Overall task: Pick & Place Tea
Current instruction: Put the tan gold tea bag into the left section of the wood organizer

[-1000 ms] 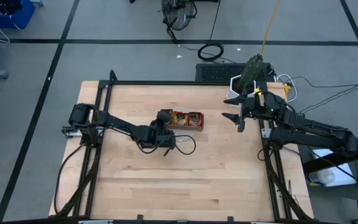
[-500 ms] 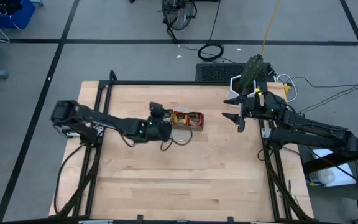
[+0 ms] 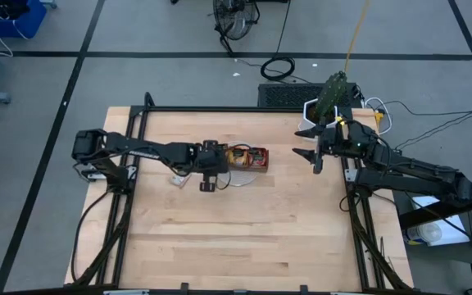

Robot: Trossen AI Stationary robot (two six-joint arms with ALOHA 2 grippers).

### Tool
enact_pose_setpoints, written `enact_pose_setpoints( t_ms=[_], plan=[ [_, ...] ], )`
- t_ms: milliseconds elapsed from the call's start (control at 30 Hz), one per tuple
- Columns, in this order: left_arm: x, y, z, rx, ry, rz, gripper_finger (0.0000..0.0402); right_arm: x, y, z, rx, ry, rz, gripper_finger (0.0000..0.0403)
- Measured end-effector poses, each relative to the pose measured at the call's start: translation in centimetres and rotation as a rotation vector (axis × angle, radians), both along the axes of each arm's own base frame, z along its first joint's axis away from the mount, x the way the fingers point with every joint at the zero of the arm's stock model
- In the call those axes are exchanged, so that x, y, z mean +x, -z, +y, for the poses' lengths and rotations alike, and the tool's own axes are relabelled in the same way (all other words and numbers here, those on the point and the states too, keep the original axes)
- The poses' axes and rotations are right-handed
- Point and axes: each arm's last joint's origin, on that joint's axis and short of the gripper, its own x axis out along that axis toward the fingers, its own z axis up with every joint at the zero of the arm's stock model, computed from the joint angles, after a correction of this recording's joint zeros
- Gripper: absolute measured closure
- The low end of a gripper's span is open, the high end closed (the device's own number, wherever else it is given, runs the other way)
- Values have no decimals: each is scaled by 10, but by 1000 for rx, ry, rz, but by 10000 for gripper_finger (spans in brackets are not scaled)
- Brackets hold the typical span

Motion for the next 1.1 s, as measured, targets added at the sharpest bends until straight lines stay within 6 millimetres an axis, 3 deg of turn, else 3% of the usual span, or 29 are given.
enact_pose_setpoints(
  t_ms=[133,533,733,967,1100],
  plan=[
    [1,0,6,15,-11,-11,400,1,0,0,0,0,2,142],
    [10,33,30,15,-72,75,401,1,0,0,5,0,2,142],
    [11,38,30,19,-111,90,401,1,0,0,2,0,3,142],
    [12,38,22,194,-166,99,401,1,0,0,-4,0,4,142],
    [12,38,20,154,-182,79,400,1,0,0,-4,0,4,142]
  ],
)
